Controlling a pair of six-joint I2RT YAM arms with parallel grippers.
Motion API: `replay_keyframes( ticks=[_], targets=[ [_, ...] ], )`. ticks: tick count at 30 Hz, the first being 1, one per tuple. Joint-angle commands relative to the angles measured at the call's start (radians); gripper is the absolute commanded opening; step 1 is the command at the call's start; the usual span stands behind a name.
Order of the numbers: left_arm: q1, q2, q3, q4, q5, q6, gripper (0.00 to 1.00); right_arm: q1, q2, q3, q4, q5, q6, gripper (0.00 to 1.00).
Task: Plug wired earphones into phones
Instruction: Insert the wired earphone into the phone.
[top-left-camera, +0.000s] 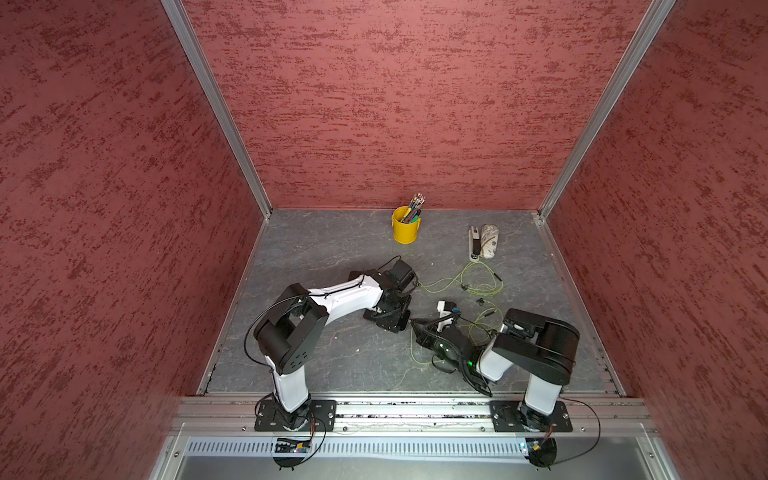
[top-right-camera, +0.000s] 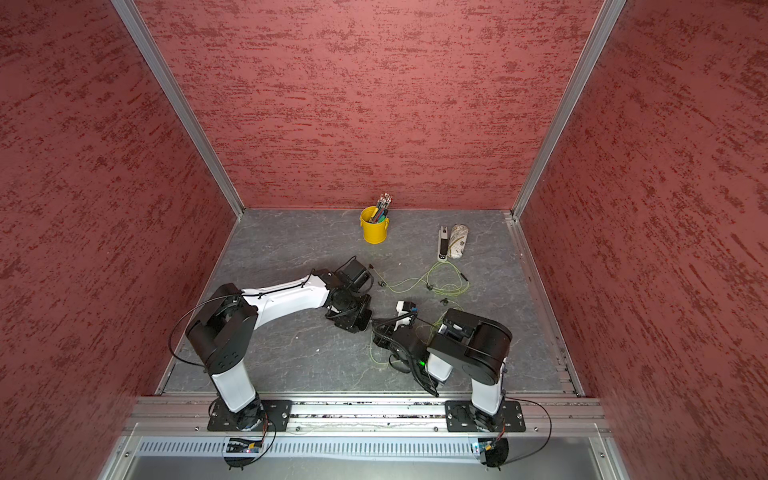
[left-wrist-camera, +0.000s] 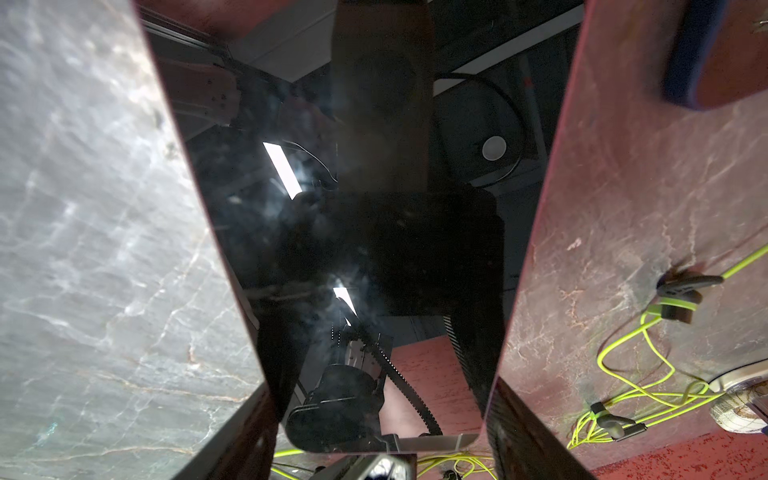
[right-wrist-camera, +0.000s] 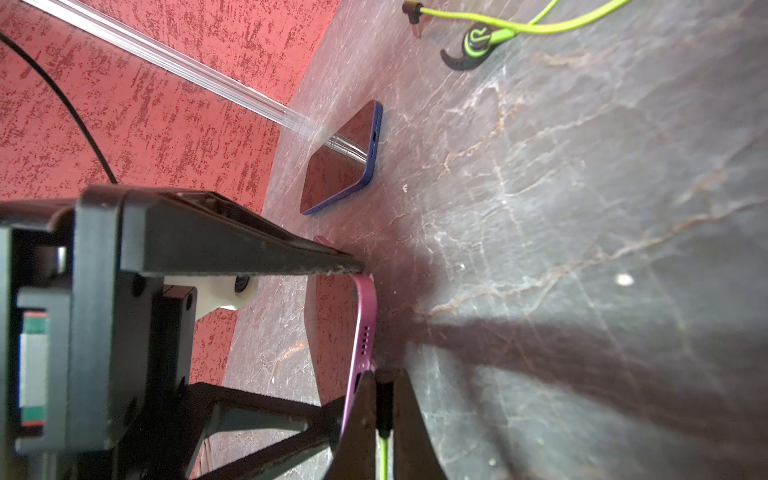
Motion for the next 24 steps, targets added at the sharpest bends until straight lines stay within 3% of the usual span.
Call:
replay_keyframes(
  ticks=[1,24],
  targets=[
    [-0.003,-0.027,0.0,-0.009,-0.021,-0.008,0.74,0.014,-0.027,-0.008,-0.01,0.041,0.001,0.0],
    [-0.004,-0.024,0.0,-0.003,-0.018,-0.008,0.74,0.03,-0.03,0.011,-0.009,0.032,-0.026,0.0]
  ],
)
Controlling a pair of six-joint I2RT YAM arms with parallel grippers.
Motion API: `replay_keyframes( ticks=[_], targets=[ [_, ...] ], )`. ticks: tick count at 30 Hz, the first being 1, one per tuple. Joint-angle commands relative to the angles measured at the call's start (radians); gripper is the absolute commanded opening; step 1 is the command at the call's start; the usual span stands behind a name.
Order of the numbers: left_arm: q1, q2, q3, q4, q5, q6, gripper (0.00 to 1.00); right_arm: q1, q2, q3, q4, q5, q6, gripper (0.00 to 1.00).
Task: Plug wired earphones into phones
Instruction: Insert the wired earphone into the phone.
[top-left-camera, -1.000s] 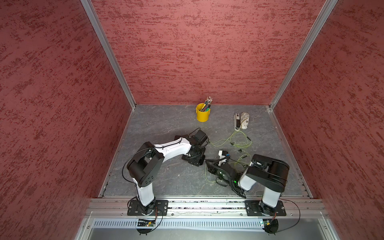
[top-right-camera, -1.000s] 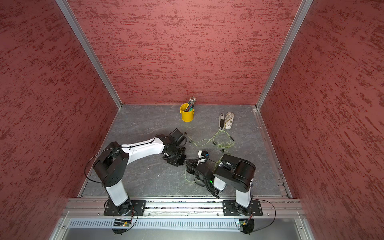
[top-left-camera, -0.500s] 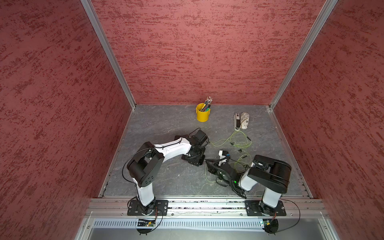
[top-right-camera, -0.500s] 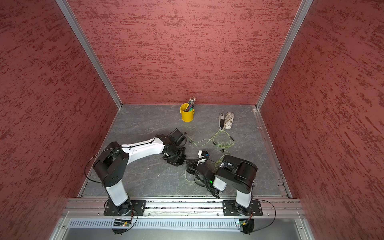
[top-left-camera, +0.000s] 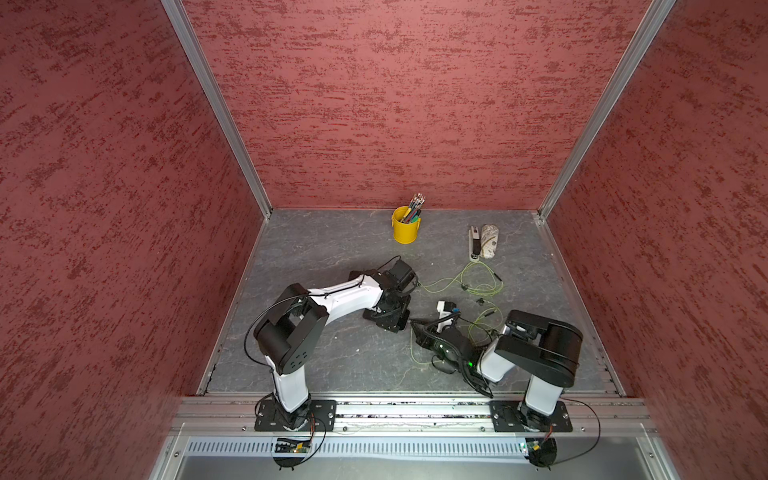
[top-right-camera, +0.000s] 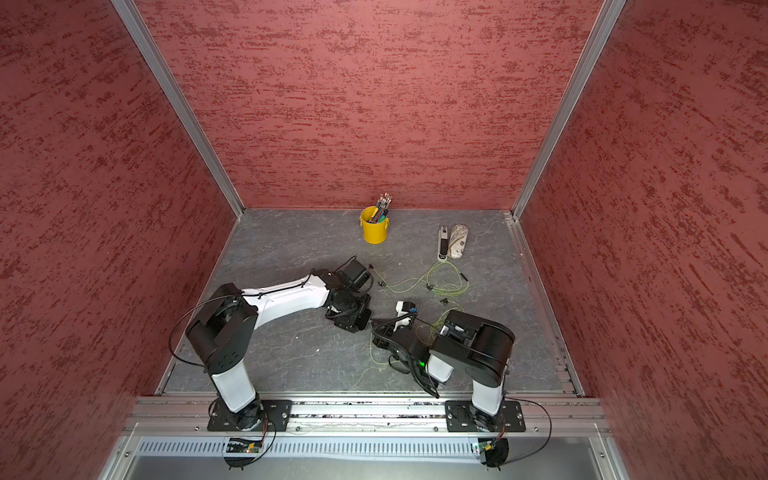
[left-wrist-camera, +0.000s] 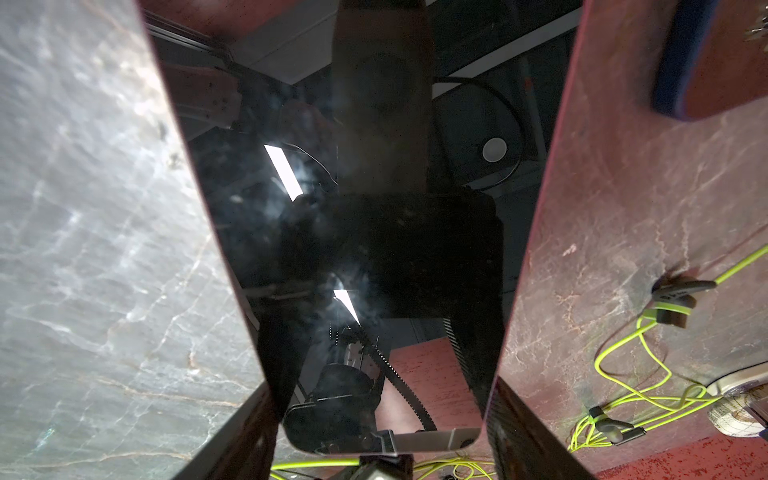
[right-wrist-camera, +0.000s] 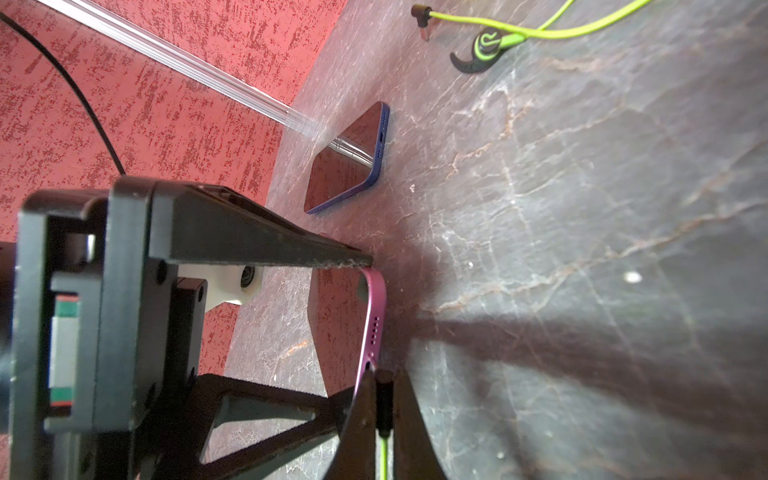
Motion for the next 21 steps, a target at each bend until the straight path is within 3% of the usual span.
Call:
replay_keyframes(
  ticks=[1,21],
  targets=[
    [-0.004,-0.023,0.001,-0.001,-0.009,-0.008,0.74,0.015,-0.017,0.015,-0.006,0.02,-0.011,0.0],
    [-0.021,-0.023,0.001,0.011,0.004,-0.008,0.74,0.016,-0.011,0.03,0.003,0.014,-0.024,0.0]
  ],
)
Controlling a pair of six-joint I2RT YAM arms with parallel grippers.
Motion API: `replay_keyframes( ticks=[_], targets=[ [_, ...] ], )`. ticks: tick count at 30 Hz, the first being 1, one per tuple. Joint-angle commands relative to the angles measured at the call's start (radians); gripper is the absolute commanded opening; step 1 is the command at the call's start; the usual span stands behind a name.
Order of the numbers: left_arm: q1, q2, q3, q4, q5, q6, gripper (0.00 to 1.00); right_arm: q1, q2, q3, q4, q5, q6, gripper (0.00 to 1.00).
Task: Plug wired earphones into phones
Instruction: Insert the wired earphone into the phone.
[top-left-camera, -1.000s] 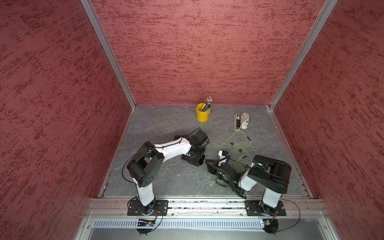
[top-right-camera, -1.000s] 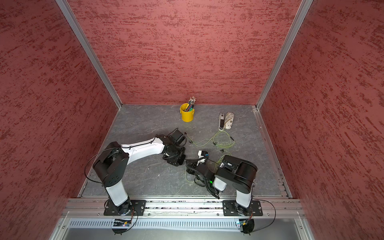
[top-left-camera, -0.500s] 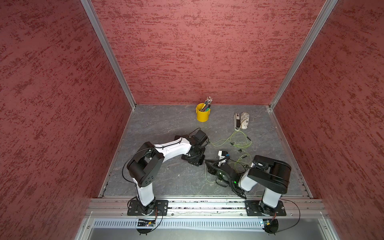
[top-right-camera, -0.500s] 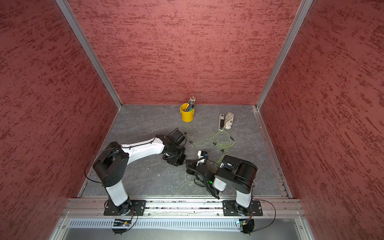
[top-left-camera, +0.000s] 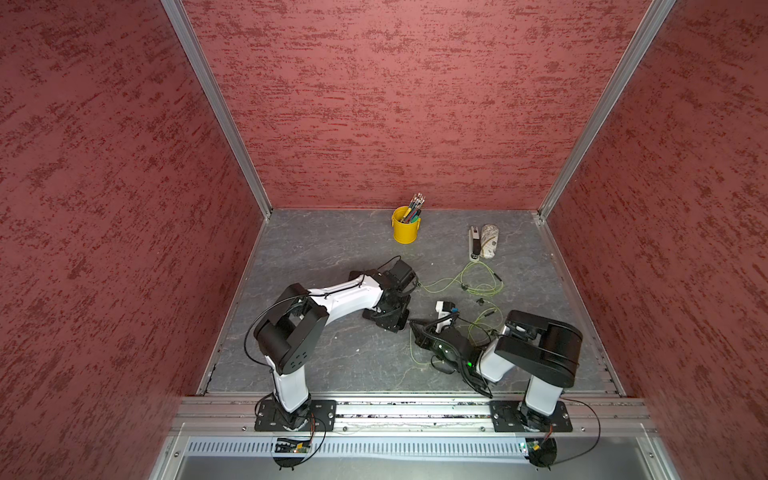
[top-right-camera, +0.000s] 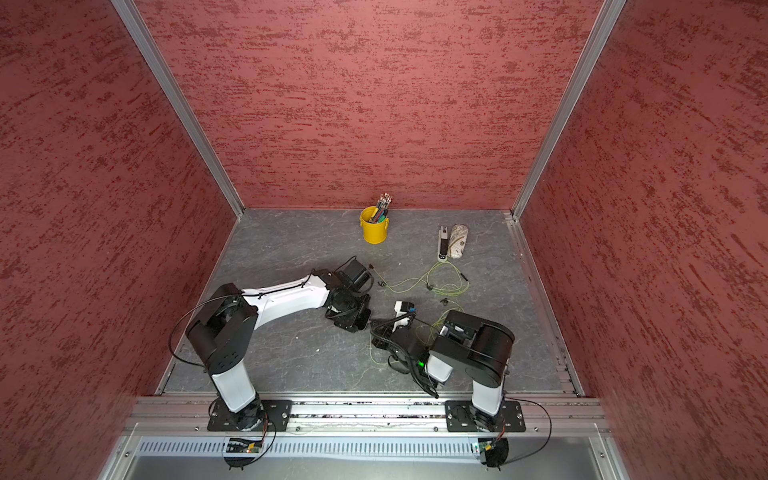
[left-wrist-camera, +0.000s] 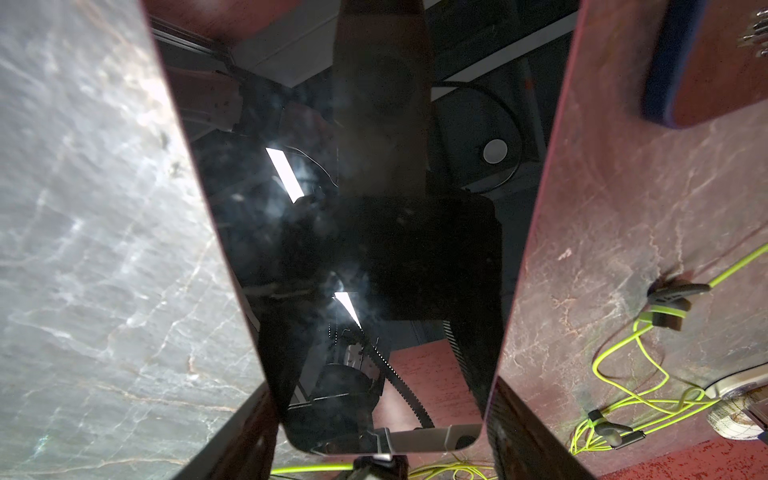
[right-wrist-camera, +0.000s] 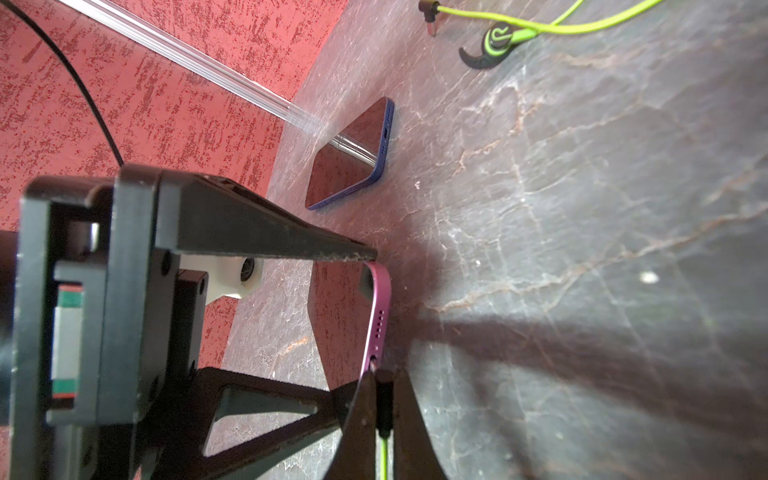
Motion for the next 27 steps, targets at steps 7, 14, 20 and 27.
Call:
replay_keyframes(
  ticks=[7,14,20,27],
  targets=[
    [-0.021,-0.02,-0.001,0.02,0.028,-0.008,0.74,0.011,-0.012,0.023,0.025,0.008,-0.022,0.0],
    [-0.022,-0.025,-0.002,0.016,0.027,-0.008,0.74,0.011,-0.011,0.028,0.031,0.018,-0.023,0.0],
    [-0.022,-0.035,-0.015,0.024,0.03,-0.008,0.74,0.011,-0.006,0.027,0.042,0.026,-0.022,0.0],
    [-0.022,-0.036,-0.024,0.065,0.056,-0.043,0.74,0.011,0.004,0.029,0.062,0.009,-0.027,0.0]
  ],
)
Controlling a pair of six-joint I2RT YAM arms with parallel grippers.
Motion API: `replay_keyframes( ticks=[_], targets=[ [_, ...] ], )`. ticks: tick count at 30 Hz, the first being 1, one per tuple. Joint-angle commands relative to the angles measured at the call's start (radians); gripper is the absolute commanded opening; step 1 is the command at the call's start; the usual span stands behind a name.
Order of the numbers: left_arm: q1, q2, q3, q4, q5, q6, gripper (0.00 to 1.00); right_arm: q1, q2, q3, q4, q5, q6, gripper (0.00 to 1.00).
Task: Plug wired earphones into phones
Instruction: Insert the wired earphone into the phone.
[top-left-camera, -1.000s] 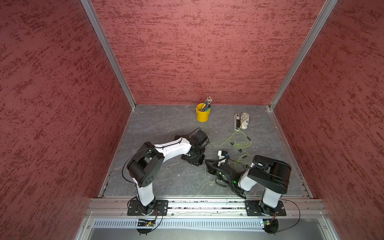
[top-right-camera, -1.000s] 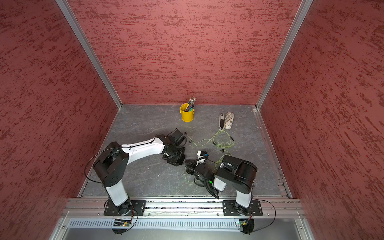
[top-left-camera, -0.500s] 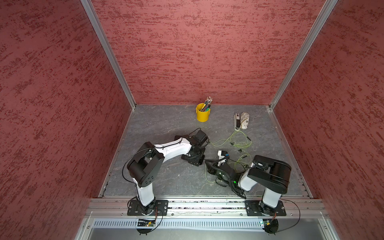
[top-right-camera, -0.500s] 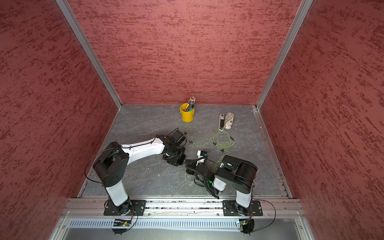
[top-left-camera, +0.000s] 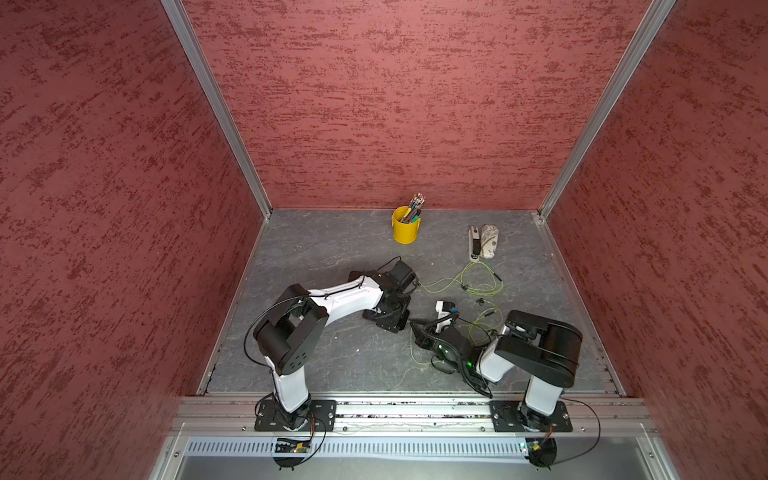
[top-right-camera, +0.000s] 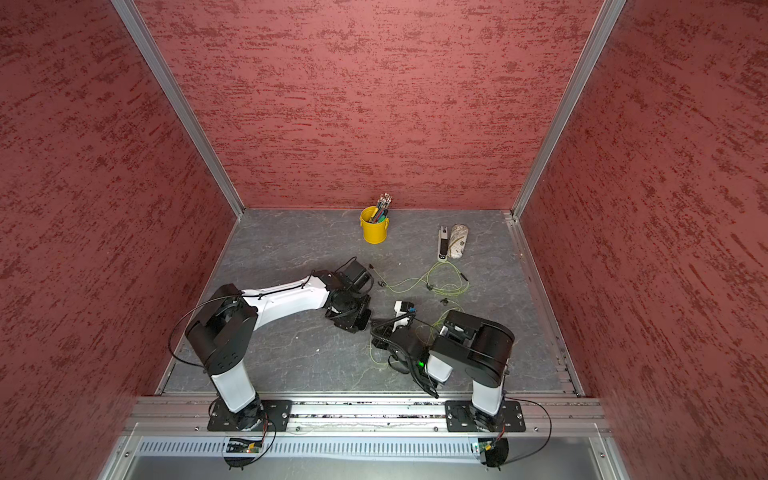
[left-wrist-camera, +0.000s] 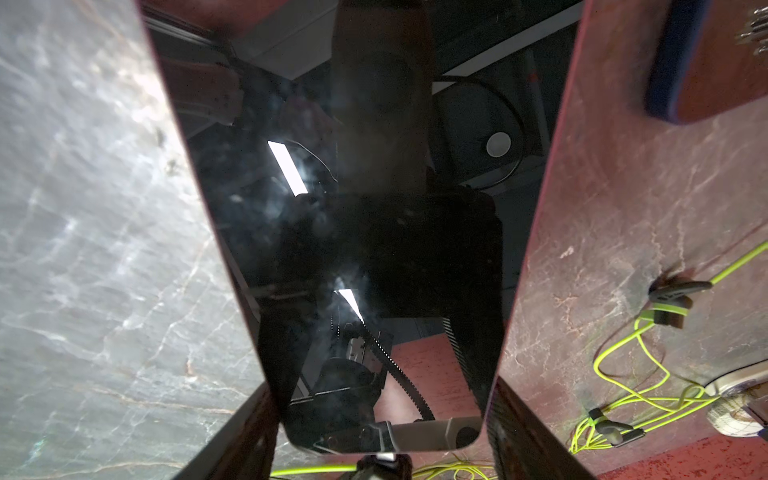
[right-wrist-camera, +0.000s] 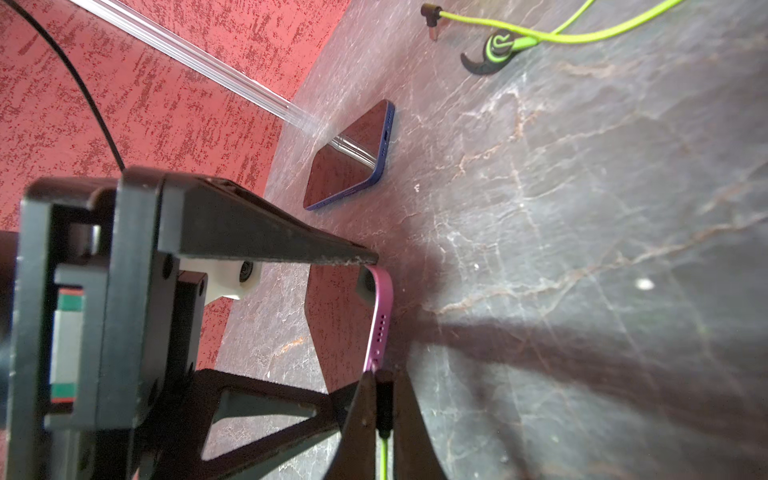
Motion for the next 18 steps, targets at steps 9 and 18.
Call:
replay_keyframes(
  ticks=[9,18],
  targets=[
    [-0.015,-0.066,-0.015,0.083,0.063,-0.056,0.73,0.01,0.008,0.031,0.086,-0.011,-0.019,0.0],
    [-0.016,-0.079,-0.022,0.093,0.058,-0.061,0.73,0.011,0.005,0.04,0.11,-0.052,-0.05,0.0]
  ],
)
